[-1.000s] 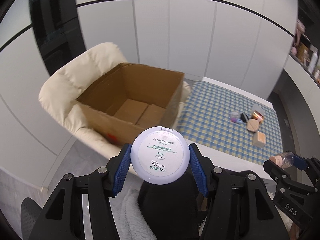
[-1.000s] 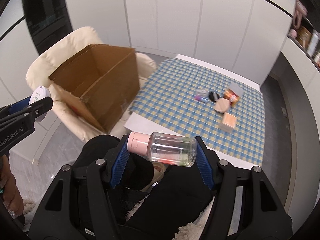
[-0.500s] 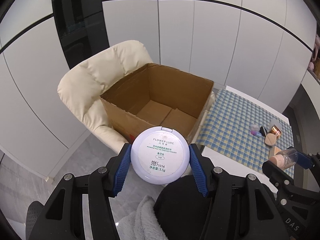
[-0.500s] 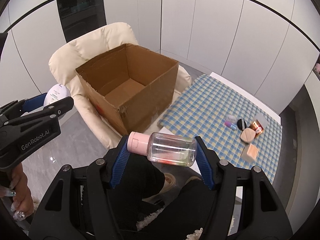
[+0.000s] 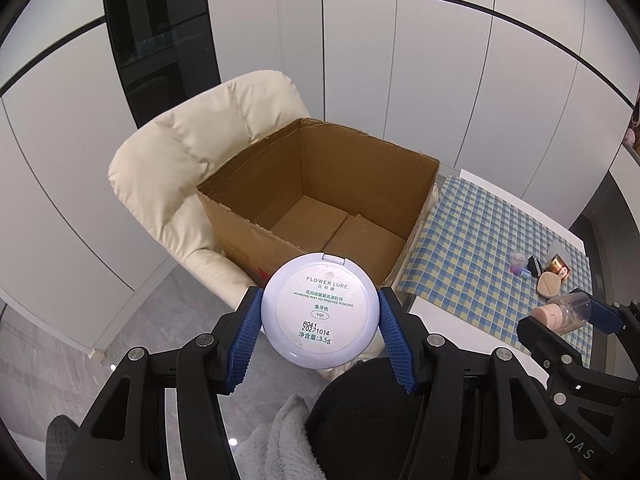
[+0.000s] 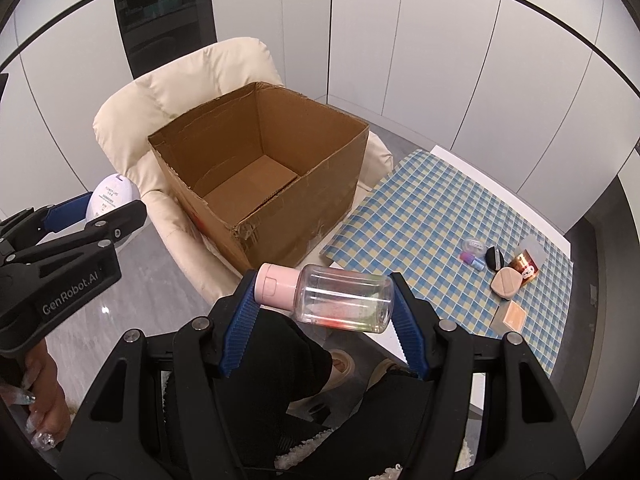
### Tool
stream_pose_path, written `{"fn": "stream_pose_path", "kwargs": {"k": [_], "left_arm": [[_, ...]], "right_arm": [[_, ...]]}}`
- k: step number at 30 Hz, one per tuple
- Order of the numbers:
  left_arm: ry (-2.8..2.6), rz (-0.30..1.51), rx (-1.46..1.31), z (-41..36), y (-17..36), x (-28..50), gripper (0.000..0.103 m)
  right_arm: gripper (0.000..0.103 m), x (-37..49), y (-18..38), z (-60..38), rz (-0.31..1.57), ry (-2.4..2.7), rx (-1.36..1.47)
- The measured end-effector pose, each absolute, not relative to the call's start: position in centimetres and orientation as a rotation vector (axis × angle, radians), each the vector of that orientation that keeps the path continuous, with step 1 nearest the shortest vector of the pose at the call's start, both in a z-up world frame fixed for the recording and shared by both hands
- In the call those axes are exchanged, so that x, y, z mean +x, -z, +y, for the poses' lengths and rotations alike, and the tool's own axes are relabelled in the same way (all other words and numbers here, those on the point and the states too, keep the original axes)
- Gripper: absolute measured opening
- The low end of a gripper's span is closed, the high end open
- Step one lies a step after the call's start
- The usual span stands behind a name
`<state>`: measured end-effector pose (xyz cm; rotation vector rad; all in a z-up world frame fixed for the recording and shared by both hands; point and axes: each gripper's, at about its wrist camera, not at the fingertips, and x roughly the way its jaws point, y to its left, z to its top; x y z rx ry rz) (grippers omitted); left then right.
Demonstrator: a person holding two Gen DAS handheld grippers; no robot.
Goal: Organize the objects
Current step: 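Carry the compact with the left tool toward the cardboard box while the right tool carries the bottle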
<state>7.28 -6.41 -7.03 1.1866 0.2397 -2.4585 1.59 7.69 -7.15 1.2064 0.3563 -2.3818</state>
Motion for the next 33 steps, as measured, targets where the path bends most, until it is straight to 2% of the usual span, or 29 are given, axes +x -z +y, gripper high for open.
{"fn": "stream_pose_path", "kwargs": {"k": [33], "left_arm": [[2.349,0.404,1.159,-16.3,10.7,-4.5,0.058]], "right_arm": [[0.066,-10.4,11.9,-1.5,0.435,2.324,1.265]]}}
